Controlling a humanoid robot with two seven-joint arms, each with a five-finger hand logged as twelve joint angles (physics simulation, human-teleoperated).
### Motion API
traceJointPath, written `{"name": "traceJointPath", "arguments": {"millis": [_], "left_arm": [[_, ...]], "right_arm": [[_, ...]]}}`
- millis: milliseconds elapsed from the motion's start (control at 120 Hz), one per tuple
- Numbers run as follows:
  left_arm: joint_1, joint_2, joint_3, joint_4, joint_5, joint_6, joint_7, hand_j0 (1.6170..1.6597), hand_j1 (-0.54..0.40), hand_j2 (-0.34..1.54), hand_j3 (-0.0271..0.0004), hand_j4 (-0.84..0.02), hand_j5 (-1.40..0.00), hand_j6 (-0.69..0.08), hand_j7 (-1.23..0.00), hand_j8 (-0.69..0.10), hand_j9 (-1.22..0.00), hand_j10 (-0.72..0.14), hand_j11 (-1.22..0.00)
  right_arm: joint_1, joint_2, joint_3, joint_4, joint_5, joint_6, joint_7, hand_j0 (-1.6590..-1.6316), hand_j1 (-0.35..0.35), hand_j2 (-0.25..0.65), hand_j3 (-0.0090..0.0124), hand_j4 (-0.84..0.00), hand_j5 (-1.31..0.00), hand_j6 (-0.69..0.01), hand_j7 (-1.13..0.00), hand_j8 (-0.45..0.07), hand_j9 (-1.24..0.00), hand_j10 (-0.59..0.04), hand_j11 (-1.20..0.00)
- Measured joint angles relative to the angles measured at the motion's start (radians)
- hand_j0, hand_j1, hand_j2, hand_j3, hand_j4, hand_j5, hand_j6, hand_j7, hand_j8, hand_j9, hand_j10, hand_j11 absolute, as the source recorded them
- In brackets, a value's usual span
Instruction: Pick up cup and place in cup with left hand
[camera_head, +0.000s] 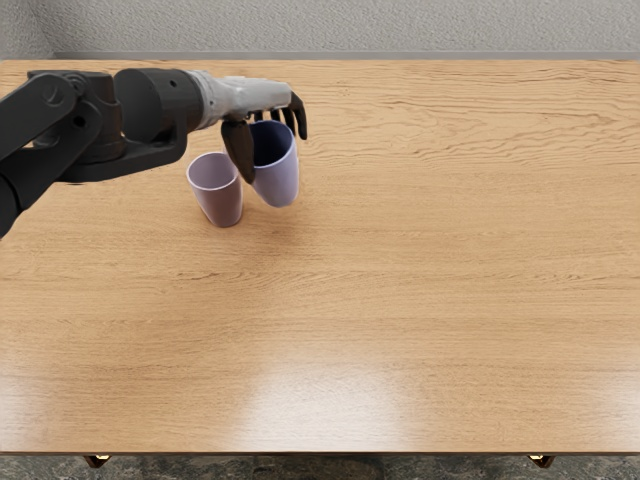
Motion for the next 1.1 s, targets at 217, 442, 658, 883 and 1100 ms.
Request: {"name": "traceJointPath", "arguments": {"millis": [217,442,658,883,1100], "left_arm": [[-0.041,0.0,0.018,0.031,-0.005,0.0,0.0,1.657,-0.123,0.16,0.0,-0.439,-0.6,-0.368,-0.6,-0.329,-0.59,-0.443,-0.59],[-0.081,0.0,0.039,0.072,-0.006,0.0,0.0,1.6572,-0.127,0.17,0.0,-0.443,-0.59,-0.37,-0.6,-0.33,-0.59,-0.447,-0.59],[-0.104,0.002,0.042,0.119,-0.006,0.0,0.0,1.6571,-0.126,0.17,0.0,-0.439,-0.6,-0.371,-0.6,-0.335,-0.59,-0.445,-0.59],[-0.115,0.036,0.042,0.144,-0.008,0.0,0.0,1.6574,-0.128,0.18,0.0,-0.44,-0.59,-0.37,-0.6,-0.336,-0.59,-0.445,-0.59],[-0.112,0.048,0.042,0.16,-0.012,-0.001,0.0,1.6574,-0.127,0.19,0.0,-0.436,-0.6,-0.385,-0.59,-0.343,-0.59,-0.445,-0.59]], "right_arm": [[0.0,0.0,0.0,0.0,0.0,0.0,0.0,-1.6581,-0.349,0.0,0.0,0.0,0.0,0.0,0.0,0.0,0.0,0.0,0.0],[0.0,0.0,0.0,0.0,0.0,0.0,0.0,-1.6581,-0.349,0.0,0.0,0.0,0.0,0.0,0.0,0.0,0.0,0.0,0.0],[0.0,0.0,0.0,0.0,0.0,0.0,0.0,-1.6581,-0.349,0.0,0.0,0.0,0.0,0.0,0.0,0.0,0.0,0.0,0.0],[0.0,0.0,0.0,0.0,0.0,0.0,0.0,-1.6581,-0.349,0.0,0.0,0.0,0.0,0.0,0.0,0.0,0.0,0.0,0.0],[0.0,0.0,0.0,0.0,0.0,0.0,0.0,-1.6581,-0.349,0.0,0.0,0.0,0.0,0.0,0.0,0.0,0.0,0.0,0.0]]}}
